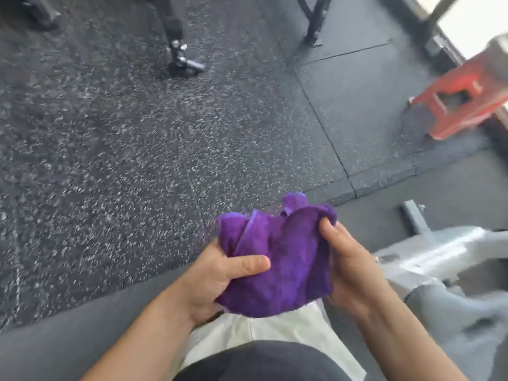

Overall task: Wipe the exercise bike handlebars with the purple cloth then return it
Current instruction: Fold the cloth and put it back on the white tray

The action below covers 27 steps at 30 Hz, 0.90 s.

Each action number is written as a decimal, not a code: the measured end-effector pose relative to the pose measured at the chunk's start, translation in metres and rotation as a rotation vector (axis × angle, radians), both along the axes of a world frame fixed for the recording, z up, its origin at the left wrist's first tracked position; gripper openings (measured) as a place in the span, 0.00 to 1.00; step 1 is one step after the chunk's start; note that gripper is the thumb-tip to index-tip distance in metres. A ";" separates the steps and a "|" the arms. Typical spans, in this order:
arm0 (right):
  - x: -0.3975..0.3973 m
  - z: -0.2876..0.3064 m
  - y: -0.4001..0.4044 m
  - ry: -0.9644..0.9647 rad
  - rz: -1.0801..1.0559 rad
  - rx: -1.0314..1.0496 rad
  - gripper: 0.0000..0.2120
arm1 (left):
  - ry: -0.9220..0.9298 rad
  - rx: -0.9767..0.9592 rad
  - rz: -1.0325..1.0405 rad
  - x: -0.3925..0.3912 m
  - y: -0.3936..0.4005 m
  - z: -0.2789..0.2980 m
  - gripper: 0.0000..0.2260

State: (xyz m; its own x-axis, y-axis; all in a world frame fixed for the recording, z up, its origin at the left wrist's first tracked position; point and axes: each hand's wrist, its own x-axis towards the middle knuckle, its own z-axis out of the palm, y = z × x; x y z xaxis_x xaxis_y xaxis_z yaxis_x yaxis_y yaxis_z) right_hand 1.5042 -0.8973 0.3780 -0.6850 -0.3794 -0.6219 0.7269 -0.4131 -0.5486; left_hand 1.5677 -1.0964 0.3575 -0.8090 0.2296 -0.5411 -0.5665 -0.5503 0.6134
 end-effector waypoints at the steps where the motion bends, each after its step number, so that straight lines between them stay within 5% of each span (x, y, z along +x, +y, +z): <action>1: -0.014 0.000 -0.002 -0.030 -0.060 -0.007 0.17 | 0.015 -0.008 -0.051 -0.020 -0.001 0.000 0.19; 7: -0.112 -0.013 0.009 -0.094 -0.294 0.145 0.11 | 0.009 -0.223 0.000 -0.160 0.017 -0.014 0.21; 9: -0.151 -0.023 0.021 -0.074 -0.295 0.191 0.11 | 0.005 -0.242 0.040 -0.206 0.029 -0.016 0.28; 12: -0.214 -0.028 0.039 -0.088 -0.193 0.165 0.16 | -0.020 -0.221 0.030 -0.273 0.053 -0.013 0.25; 15: -0.271 -0.025 0.066 -0.008 -0.156 0.087 0.15 | 0.007 -0.183 -0.012 -0.344 0.071 -0.003 0.27; 19: -0.339 -0.013 0.106 0.179 -0.269 0.302 0.26 | 0.134 -0.259 -0.107 -0.438 0.099 0.010 0.36; 27: -0.460 -0.006 0.168 0.206 -0.446 0.417 0.19 | 0.250 -0.188 -0.366 -0.605 0.169 0.015 0.40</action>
State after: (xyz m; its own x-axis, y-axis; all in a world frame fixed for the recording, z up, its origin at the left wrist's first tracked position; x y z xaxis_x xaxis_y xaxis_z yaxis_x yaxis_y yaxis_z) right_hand 1.0445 -0.7289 0.3721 -0.8424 0.2146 -0.4943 0.3971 -0.3729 -0.8386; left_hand 0.9624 -0.9277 0.3724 -0.8040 0.4405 -0.3994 -0.5244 -0.2087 0.8255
